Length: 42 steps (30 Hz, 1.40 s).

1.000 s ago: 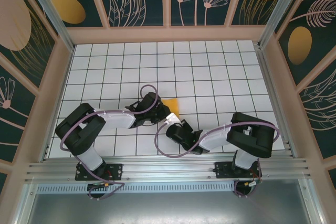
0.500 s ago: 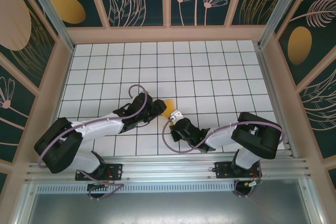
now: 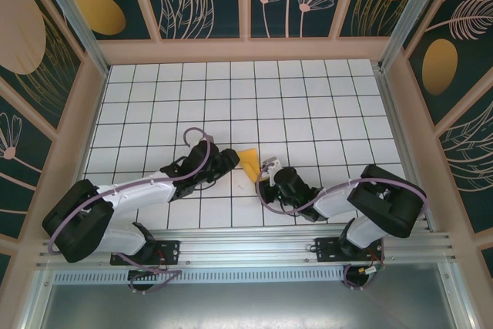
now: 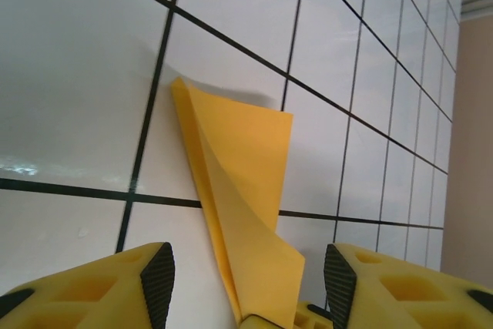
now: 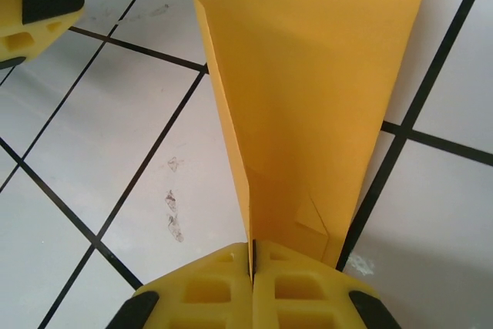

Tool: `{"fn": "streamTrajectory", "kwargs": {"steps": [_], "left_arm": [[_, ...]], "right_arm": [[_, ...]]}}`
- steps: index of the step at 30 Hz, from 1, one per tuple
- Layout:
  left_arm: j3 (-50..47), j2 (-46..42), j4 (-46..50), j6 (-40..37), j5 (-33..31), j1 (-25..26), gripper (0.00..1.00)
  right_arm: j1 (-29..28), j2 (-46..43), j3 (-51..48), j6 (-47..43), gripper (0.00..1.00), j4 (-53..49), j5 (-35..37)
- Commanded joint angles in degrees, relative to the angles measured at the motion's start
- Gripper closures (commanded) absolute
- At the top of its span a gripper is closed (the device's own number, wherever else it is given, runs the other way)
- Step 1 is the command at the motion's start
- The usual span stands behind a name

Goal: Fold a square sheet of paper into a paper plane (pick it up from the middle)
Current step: Fold the wing for the fifth time at the center of the table.

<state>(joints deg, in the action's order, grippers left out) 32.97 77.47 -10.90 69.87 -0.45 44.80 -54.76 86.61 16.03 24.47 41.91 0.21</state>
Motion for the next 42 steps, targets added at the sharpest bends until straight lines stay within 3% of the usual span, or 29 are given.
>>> {"fn": "streamTrajectory", "kwargs": {"steps": [1,7,13,17,23,26,31,36,39,42], "left_arm": [[-0.3,2.1,-6.6,-2.1,4.3,0.3,0.45],[2.5,7.0,-10.3,-3.2,10.5,0.3,0.44],[7.4,10.5,-0.3,-3.2,6.2,0.3,0.37],[7.3,11.4,0.0,-0.2,5.3,0.1,0.31],[10.2,15.6,1.9,-0.4,6.9,0.1,0.31],[10.5,17.4,1.5,-0.5,7.7,-0.3,0.36],[11.2,18.1,2.2,-1.6,7.5,-0.3,0.54],[11.6,18.2,4.0,-2.6,7.3,-0.3,0.56],[11.7,17.7,4.4,-2.8,7.3,-0.3,0.65],[12.1,17.8,4.9,-3.1,7.5,-0.3,0.81]], "right_arm": [[0.5,-0.9,-1.1,3.6,1.00,3.5,-2.6],[0.6,0.2,-1.8,3.5,1.00,4.0,-1.7],[0.6,0.9,-1.6,1.0,0.99,4.2,-1.3],[-0.2,1.1,-1.5,-1.0,0.99,4.4,0.0],[-1.5,2.1,-1.5,-3.6,0.99,5.4,0.4],[-2.4,2.7,-1.0,-5.1,0.98,5.3,2.0],[-3.8,3.0,0.0,-7.3,0.98,3.7,4.2],[-4.9,2.8,0.7,-9.2,0.98,2.0,7.1],[-5.3,2.8,1.0,-9.8,0.96,1.3,8.1],[-5.9,2.4,1.8,-10.6,0.93,-0.2,9.3]]}}
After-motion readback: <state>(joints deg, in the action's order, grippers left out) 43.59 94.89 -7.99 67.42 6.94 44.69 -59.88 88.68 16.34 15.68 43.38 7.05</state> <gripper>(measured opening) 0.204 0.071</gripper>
